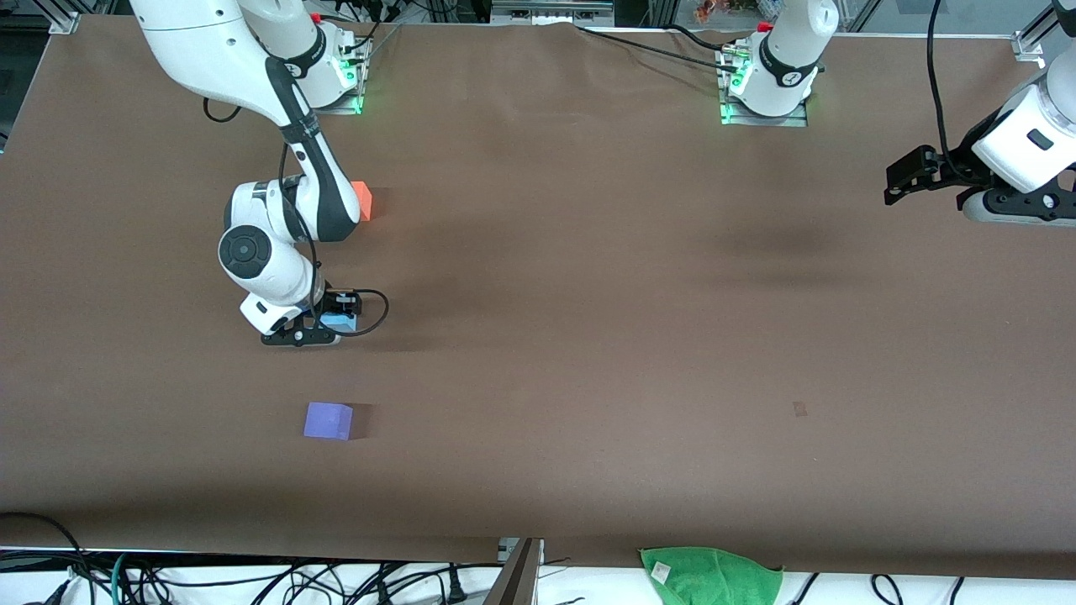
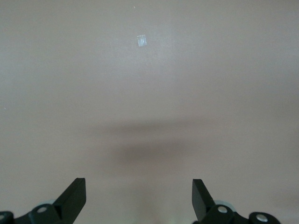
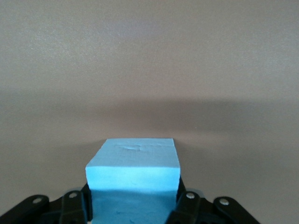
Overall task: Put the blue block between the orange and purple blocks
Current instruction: 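Carry the blue cube with the right gripper toward the orange cube, then lower the blue cube between the orange and purple cubes, open the right gripper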
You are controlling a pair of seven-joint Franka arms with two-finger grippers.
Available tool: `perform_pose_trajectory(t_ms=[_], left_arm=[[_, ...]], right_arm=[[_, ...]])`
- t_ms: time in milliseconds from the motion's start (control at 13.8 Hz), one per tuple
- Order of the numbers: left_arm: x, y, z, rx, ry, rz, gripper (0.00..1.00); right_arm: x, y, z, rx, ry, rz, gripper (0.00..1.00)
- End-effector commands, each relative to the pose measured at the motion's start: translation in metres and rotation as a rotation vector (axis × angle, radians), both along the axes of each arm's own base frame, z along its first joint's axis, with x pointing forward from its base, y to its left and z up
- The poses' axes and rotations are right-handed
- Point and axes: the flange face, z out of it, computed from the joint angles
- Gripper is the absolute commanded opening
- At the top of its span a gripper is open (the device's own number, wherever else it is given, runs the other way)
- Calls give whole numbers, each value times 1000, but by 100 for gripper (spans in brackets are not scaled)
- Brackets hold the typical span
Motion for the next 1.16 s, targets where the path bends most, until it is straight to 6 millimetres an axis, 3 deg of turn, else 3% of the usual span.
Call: perform_pose_trajectory(t_ms=[0,73,436,655,1091], left_arm=[[0,4,6,17,-4,-21,100],[0,4,6,17,-4,-21,100],[0,4,6,17,-4,-21,100],[-1,4,8,17,-7,-21,100],[-1,9,8,17,-7,-11,100]], right_arm=[[-7,-1,-10,14,-8,11,59],[-5,0,-6,16,-13,7,100],[9,8,40,38,-7,25,100],[19,9,89,51,18,33,100],[45,-19,203,43,120,61,100]])
